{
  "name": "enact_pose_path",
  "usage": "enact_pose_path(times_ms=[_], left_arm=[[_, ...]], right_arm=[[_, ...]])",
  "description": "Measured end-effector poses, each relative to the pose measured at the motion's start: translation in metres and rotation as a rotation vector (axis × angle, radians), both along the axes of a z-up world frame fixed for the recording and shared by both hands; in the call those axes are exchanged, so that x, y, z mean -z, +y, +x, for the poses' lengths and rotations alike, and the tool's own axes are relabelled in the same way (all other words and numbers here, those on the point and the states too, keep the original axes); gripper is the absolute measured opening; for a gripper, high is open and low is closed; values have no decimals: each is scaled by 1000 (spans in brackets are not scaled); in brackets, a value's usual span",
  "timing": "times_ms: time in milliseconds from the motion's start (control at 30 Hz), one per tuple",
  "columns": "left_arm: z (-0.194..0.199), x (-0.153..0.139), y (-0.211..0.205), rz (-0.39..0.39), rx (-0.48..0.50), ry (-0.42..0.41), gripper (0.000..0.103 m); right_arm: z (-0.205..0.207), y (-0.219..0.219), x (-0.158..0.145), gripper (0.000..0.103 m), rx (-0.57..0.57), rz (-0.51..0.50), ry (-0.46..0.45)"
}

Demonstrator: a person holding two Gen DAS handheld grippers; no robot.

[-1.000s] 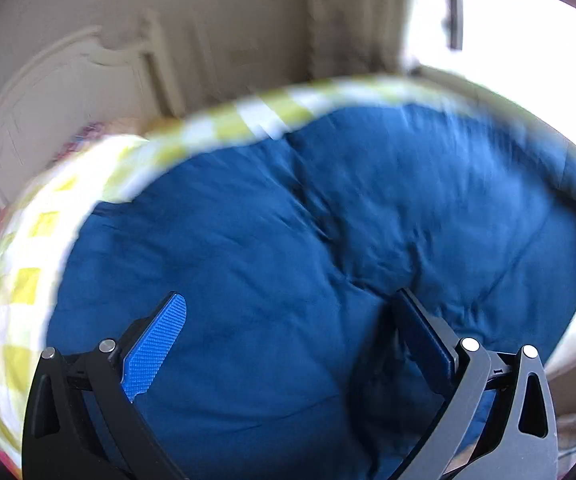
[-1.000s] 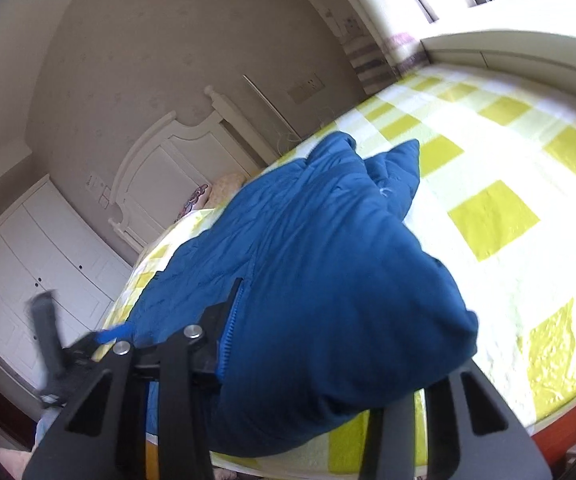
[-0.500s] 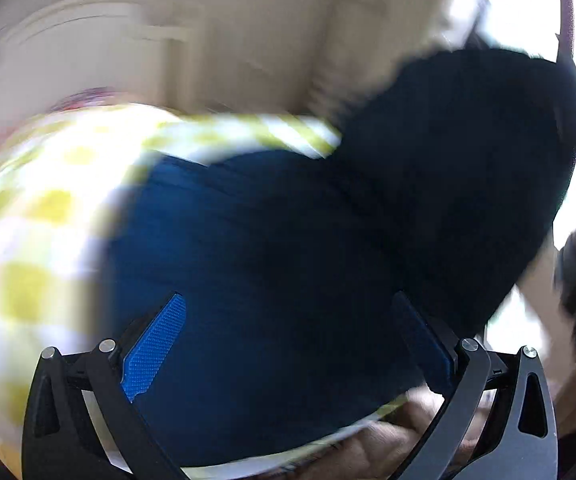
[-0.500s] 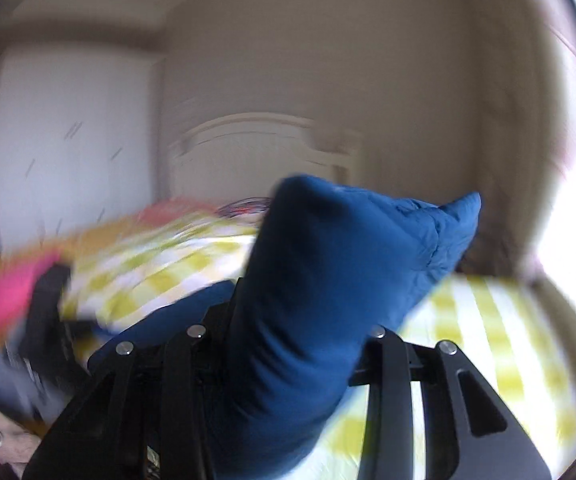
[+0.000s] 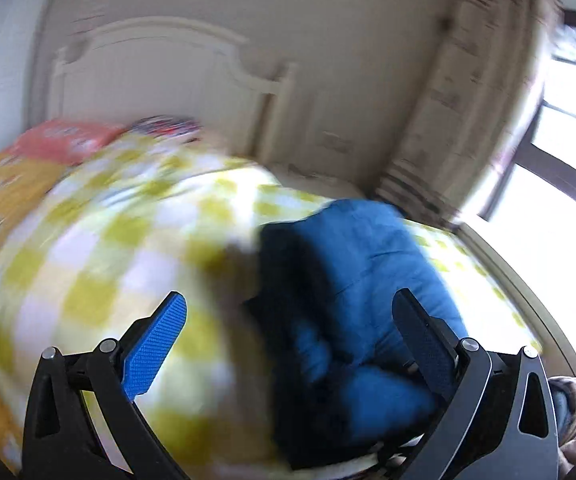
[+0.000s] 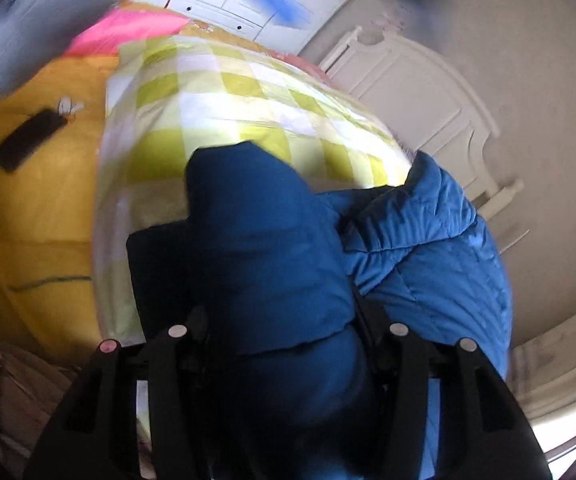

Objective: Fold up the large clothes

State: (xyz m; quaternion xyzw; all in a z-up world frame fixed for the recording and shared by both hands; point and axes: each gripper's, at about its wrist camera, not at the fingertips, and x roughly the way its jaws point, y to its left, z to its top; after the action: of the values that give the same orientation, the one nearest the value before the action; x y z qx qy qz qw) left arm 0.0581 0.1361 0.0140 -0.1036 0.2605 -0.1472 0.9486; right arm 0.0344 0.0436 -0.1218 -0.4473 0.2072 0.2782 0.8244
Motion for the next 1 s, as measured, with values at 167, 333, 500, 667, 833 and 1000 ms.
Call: enact_pose_path(times_ms=[167, 333, 500, 667, 833, 1000], left_arm=[[77, -33, -74, 68, 241, 48, 99], [158, 5, -139, 322, 243, 139, 99], [200, 78, -111, 197, 206, 237, 99], [193, 90, -88, 159, 129, 229, 99], [192, 88, -88, 174, 109, 209, 99], [182, 82, -85, 188, 90, 192, 99]], right_arm=[[-10, 8, 7, 59, -10, -22, -53], [-19, 11, 0, 66, -49, 10, -44], [-38, -11, -23, 85, -223, 150, 132], [-33, -57, -67, 72, -205, 387, 204], [-7, -74, -89, 63, -62, 540, 217], [-15, -18, -4, 91, -88, 212, 195]])
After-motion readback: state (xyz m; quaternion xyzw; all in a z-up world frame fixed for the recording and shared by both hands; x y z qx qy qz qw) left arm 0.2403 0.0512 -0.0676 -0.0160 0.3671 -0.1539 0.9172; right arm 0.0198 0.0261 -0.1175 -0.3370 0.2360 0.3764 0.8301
